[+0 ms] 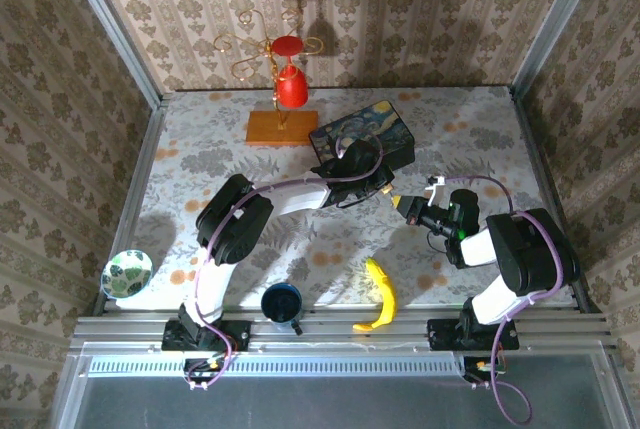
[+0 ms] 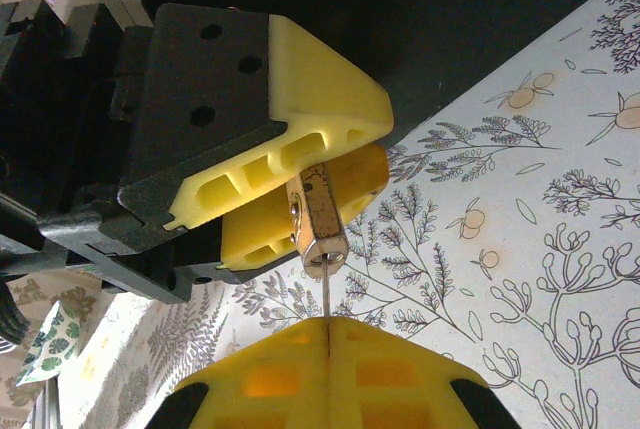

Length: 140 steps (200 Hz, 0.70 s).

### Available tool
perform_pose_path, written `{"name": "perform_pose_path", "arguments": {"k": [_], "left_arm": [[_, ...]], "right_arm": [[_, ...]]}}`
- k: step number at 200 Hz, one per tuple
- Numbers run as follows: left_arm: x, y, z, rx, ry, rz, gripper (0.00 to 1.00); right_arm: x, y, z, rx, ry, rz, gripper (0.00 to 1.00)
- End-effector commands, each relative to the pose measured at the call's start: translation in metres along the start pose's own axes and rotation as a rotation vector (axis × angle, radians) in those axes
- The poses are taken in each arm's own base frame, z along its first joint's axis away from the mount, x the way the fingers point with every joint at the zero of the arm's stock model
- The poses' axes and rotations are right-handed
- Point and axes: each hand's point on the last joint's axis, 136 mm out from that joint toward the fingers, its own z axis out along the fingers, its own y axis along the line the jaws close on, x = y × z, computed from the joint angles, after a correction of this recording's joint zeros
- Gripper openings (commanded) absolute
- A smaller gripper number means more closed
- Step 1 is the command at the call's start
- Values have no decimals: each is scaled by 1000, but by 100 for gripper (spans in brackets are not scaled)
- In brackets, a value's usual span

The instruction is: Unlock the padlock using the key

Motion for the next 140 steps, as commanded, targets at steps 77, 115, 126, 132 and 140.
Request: {"name": "perform_pose_path", "arguments": {"k": [77,115,126,132,140], "left_arm": [[2,-34,-9,119,24,-20,0],[0,-28,-10,100,16,-16,0],[1,-27,-9,98,18,-17,0],[1,-27,-9,96,18,-19,0],[1,-26,-9,94,18,-18,0]], "right_arm": [[-10,0,12,0,-10,-37,0],[-14,4,10,-8,-21,-48,0],[-14,5,9,-11,-23,-52,0],[-14,6,9,-14,-24,-54,0],[-14,6,8,-14,-27,-55,0]]}}
